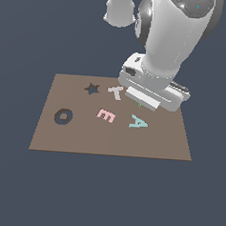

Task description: Insert a designated object into the corresponding slot on a board.

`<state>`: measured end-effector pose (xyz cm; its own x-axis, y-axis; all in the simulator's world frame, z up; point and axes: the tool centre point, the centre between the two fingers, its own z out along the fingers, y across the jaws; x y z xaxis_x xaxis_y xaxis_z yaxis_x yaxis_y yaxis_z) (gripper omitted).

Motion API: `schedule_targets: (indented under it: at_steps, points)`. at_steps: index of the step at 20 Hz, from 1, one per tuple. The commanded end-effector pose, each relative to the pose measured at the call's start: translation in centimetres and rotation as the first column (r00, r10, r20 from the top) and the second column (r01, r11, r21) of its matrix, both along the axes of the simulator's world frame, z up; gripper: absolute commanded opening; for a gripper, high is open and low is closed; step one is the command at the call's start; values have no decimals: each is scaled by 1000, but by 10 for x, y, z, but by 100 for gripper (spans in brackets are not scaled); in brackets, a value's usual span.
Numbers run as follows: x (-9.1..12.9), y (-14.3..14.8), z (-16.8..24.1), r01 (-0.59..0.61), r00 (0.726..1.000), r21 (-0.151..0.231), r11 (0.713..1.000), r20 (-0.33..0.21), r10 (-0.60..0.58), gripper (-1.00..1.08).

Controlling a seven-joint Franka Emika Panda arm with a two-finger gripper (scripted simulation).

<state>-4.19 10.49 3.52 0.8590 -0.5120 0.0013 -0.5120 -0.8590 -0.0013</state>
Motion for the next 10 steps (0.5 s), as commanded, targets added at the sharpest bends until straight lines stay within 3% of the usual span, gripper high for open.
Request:
schedule_targets:
  at_steps: [1, 5, 10]
  points:
    - [8, -17, 1, 112, 994, 0, 994, 1, -112, -100]
    - [16, -50, 2, 314, 950, 1, 950, 2, -314, -100]
    - [16, -93, 3, 548, 837, 1, 837, 3, -548, -100]
